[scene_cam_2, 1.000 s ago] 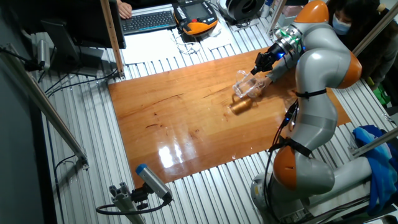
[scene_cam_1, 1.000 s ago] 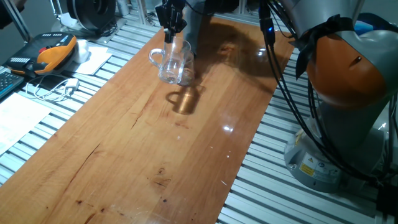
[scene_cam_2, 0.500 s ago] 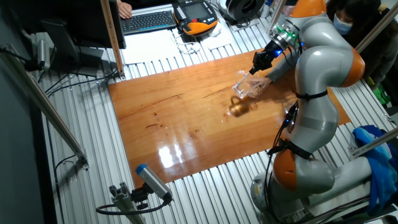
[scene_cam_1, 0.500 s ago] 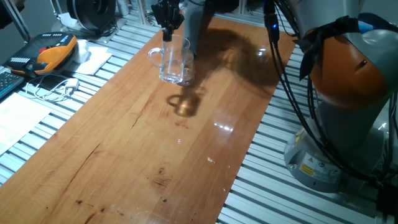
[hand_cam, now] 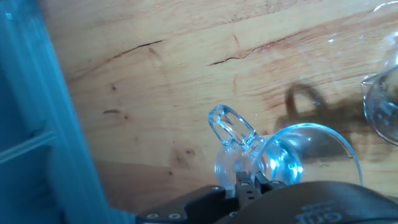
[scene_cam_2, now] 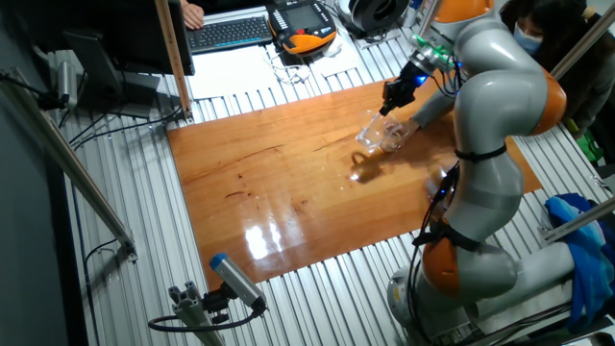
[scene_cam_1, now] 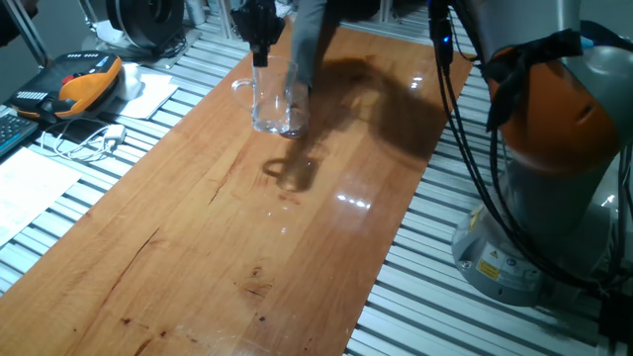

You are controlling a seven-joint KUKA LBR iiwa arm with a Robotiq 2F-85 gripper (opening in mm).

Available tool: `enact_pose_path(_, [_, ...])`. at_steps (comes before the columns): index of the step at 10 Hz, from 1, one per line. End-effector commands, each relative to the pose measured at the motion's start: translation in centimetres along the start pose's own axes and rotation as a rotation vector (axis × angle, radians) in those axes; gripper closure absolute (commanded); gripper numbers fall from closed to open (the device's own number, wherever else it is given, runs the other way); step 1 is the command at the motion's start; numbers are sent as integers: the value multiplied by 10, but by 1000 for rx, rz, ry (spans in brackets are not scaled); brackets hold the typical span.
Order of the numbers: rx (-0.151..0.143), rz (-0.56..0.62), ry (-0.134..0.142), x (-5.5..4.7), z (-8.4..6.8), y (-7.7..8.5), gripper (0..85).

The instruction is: Pour the water from one cup into another empty cup

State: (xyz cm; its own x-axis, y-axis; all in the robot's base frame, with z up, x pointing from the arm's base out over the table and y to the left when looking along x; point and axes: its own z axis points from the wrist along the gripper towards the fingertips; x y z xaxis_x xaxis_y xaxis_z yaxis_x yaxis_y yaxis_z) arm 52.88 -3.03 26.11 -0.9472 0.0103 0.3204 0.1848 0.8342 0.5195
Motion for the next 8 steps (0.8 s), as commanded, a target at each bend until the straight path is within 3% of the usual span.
enact_pose_path(1, [100,4,-11,2,3,6,850])
enact_pose_path(8, [247,64,-110,6,30,26,850])
